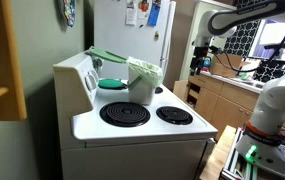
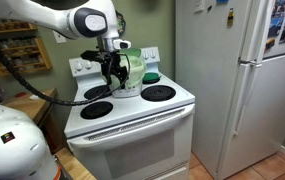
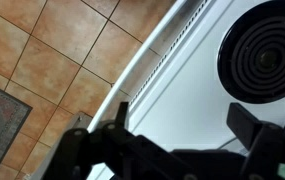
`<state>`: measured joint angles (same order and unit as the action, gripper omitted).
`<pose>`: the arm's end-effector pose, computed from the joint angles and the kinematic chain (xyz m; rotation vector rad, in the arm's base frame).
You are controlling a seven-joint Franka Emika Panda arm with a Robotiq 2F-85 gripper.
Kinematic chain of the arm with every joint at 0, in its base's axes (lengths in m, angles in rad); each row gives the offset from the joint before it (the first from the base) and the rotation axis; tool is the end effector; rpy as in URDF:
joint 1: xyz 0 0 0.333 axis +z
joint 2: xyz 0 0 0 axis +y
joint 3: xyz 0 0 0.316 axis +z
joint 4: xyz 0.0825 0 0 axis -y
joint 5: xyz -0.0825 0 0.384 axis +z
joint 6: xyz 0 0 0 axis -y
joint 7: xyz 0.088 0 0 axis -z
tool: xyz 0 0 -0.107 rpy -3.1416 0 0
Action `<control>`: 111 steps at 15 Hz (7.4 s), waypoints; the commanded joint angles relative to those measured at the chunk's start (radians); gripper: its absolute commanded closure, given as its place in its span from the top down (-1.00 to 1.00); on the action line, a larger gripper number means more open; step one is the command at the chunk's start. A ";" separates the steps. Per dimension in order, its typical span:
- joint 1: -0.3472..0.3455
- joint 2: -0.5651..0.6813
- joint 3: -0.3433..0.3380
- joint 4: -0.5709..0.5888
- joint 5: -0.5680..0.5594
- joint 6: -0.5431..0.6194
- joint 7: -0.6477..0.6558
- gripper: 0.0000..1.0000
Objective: Close the bin
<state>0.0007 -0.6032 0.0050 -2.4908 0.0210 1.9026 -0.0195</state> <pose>0.3689 0.0038 0.4931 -3.1244 -0.0276 -0.0236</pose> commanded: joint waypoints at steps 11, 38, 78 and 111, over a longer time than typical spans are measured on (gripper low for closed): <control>0.003 0.000 -0.002 0.002 -0.002 -0.002 0.001 1.00; 0.102 0.295 0.247 0.479 -0.407 -0.053 0.039 1.00; 0.348 0.679 0.394 0.639 -1.014 0.448 0.448 1.00; 0.396 0.857 0.295 0.734 -1.405 0.534 0.919 -0.74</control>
<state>0.3803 0.2552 0.3111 -1.7593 -1.3625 2.4586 0.8597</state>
